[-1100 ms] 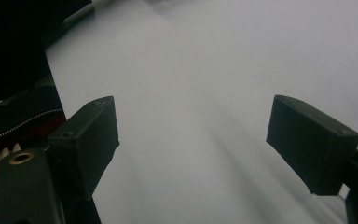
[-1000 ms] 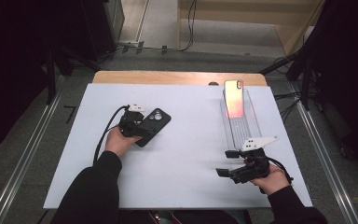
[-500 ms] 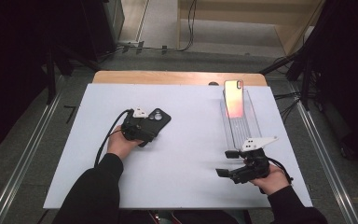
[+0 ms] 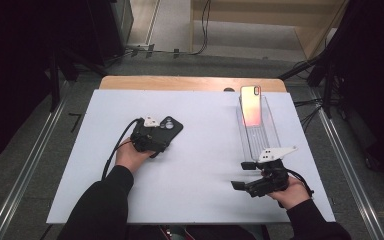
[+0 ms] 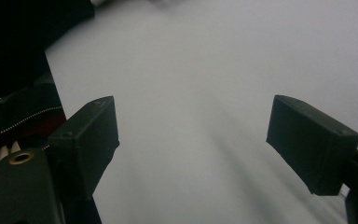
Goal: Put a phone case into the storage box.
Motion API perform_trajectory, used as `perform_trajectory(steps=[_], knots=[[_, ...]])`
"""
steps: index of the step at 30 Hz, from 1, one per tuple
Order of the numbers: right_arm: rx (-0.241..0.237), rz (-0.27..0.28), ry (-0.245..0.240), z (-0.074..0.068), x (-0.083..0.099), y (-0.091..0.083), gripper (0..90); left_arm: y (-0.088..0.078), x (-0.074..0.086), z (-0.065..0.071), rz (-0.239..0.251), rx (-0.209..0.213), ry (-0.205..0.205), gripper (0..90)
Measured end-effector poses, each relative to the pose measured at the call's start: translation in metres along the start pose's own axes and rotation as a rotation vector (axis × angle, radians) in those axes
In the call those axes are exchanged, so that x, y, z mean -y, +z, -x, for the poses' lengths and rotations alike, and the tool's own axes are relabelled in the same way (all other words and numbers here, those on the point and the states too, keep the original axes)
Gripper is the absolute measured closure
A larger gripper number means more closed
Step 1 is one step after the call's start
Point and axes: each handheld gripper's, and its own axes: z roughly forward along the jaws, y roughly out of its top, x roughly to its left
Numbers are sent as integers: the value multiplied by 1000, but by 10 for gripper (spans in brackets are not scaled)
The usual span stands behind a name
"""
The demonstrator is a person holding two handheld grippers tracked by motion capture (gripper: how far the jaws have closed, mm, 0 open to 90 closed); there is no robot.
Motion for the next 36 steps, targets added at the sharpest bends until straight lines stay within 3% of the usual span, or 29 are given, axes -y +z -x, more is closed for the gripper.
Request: perform_trajectory(steps=[10,14,25,29,36], knots=[[-5,2,-1,0,0,0,148,-2,-3,-1,-14,2,-13,158],[-7,2,0,1,0,0,148,-5,-6,-2,2,13,-31,163],[0,9,8,1,-1,-1,148,-33,-23,3,56,76,-66,163],[0,11,8,1,-2,-2,148,-43,-25,6,81,117,-82,161],[-2,28,21,0,-4,-4,148,-55,-26,12,89,130,-87,161]])
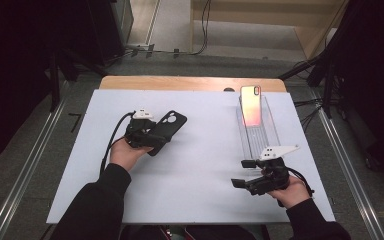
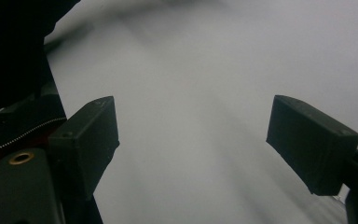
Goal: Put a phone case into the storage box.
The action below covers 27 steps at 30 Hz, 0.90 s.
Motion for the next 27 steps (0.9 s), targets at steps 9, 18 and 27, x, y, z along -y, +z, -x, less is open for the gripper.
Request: perform_trajectory(steps=[9,18,27], knots=[[23,58,-11,-5,-5,-5,147,-8,3,18,-3,18,-32,160],[-13,45,101,-3,-11,-3,147,-24,6,33,33,21,-80,159],[9,62,133,-15,-20,-1,148,-28,13,54,60,20,-123,159]])
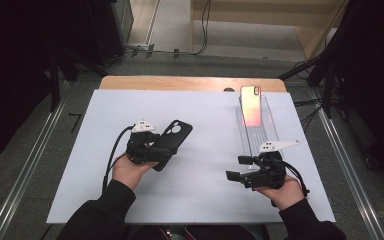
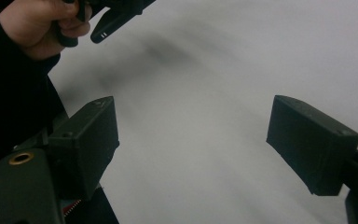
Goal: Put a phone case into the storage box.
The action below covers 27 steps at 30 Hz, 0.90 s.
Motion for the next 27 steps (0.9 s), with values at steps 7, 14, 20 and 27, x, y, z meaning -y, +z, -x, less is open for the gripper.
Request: perform_trajectory(steps=[7,14,20,27], knots=[[19,9,24,-6,-6,2,181,2,7,16,40,-40,7,159],[40,29,48,-9,-11,2,181,9,15,26,77,-48,-19,158],[48,51,82,-10,-15,3,187,13,20,34,97,-59,-26,157],[58,68,106,-10,-22,6,192,16,26,44,141,-93,-22,157]])
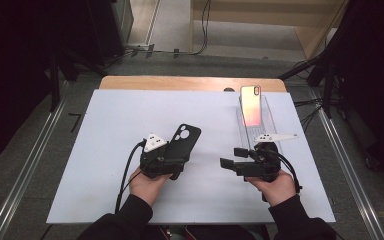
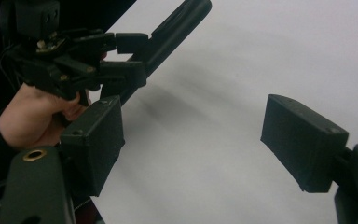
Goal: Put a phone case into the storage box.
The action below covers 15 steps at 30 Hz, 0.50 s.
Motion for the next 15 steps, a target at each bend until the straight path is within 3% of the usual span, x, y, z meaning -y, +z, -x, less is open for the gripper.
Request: perform_trajectory(steps=[8,15], knots=[[-1,17,33,-2,-6,6,194,0,6,9,50,-22,15,157],[18,18,28,-5,-13,14,194,3,11,16,82,-28,33,157]])
